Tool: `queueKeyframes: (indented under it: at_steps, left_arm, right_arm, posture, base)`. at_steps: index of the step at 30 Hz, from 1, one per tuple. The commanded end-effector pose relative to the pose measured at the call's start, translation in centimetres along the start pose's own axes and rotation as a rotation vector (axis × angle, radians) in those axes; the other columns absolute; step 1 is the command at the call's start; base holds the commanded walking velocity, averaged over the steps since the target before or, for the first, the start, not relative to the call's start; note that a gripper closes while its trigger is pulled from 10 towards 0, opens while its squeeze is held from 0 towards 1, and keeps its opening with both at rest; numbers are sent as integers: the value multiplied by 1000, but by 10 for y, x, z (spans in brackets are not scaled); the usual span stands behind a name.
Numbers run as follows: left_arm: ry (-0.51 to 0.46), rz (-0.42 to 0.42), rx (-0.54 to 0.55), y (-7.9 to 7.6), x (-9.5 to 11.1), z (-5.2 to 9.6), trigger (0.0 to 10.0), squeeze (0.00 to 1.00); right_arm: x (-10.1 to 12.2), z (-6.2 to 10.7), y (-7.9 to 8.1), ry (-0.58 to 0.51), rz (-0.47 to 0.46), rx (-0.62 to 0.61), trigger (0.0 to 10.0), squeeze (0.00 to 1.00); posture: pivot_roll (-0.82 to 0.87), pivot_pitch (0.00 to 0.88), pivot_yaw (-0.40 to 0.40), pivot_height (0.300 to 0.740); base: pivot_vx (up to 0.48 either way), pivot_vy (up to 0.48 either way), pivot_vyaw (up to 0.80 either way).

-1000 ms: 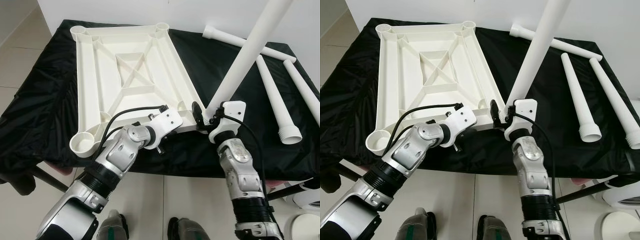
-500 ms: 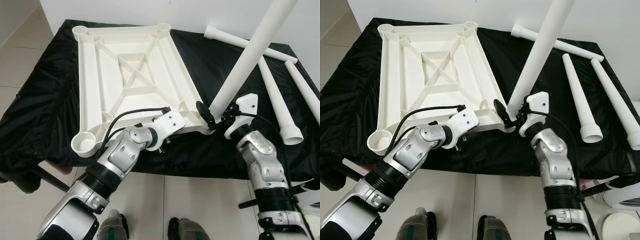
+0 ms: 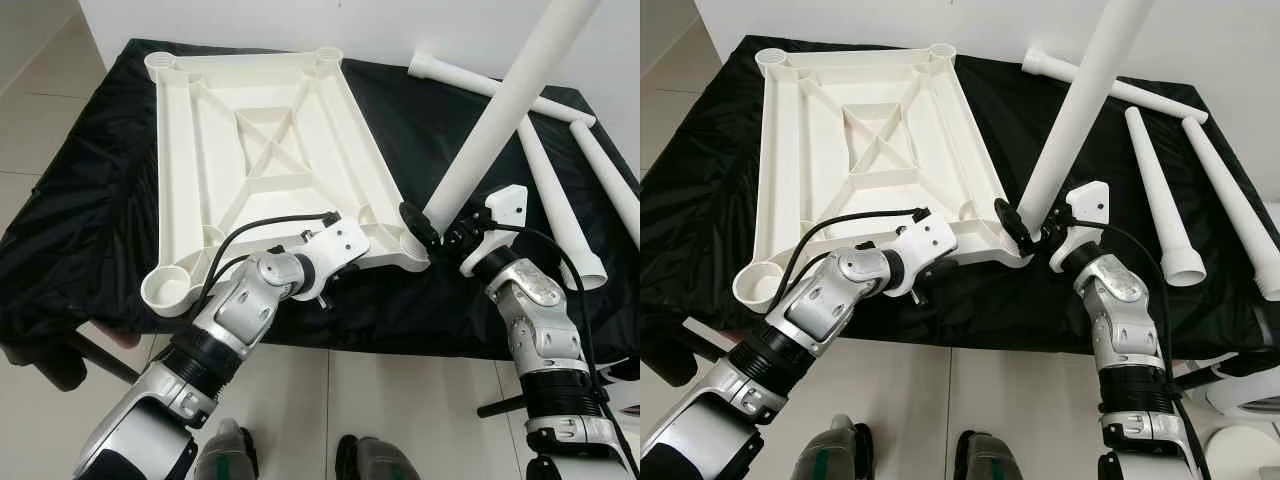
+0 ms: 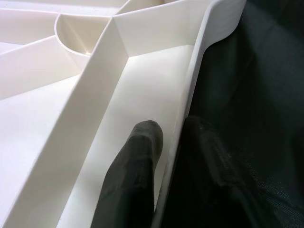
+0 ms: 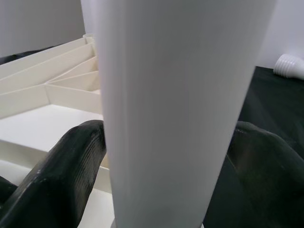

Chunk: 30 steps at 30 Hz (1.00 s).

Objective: Building children table

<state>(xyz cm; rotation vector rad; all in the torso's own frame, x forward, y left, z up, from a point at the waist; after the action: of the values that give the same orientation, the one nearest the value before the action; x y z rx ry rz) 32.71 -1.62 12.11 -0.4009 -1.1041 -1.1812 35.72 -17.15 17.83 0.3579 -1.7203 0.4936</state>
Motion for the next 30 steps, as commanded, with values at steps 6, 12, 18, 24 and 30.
queueKeyframes:
  at_steps: [6,12,18,24,30]
  left_arm:
    - [-6,-24,-81,-16,2,-4,10000,0]
    - [8,-27,-79,-16,0,-4,10000,0]
    - [10,-30,-81,-16,0,-4,10000,0]
    - [11,-32,-81,-16,0,-4,10000,0]
    - [11,-33,-81,-16,0,-4,10000,0]
  right_arm:
    - [-2,5,-10,16,18,21,10000,0]
    - [-4,9,-13,36,24,72,10000,0]
    - [-8,12,-20,52,27,72,0,0]
    - [-11,13,-15,52,4,88,0,0]
    - [-14,12,-11,46,-48,77,235,0]
  posture:
    - [-28,96,-47,740]
    - [-26,98,-47,740]
    - [-26,99,-46,740]
    - [-26,99,-45,740]
    - [-25,101,-43,740]
  base:
    - [0,0,0]
    - [0,0,0]
    - [0,0,0]
    - [0,0,0]
    - [0,0,0]
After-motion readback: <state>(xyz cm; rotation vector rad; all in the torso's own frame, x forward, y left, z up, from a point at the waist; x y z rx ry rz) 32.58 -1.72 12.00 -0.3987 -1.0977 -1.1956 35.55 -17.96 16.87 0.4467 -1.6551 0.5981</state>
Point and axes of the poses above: a point about 5 cm out from each wrist's last joint towards the gripper, its own z axis pointing back from the gripper into the wrist, its own x axis along the axis of the wrist's last joint, y = z × x, the point moved 5 cm from there along -z, pointing out of the wrist towards the gripper, and after that the axes turned 1 degree about z, right-handed, at the moved point
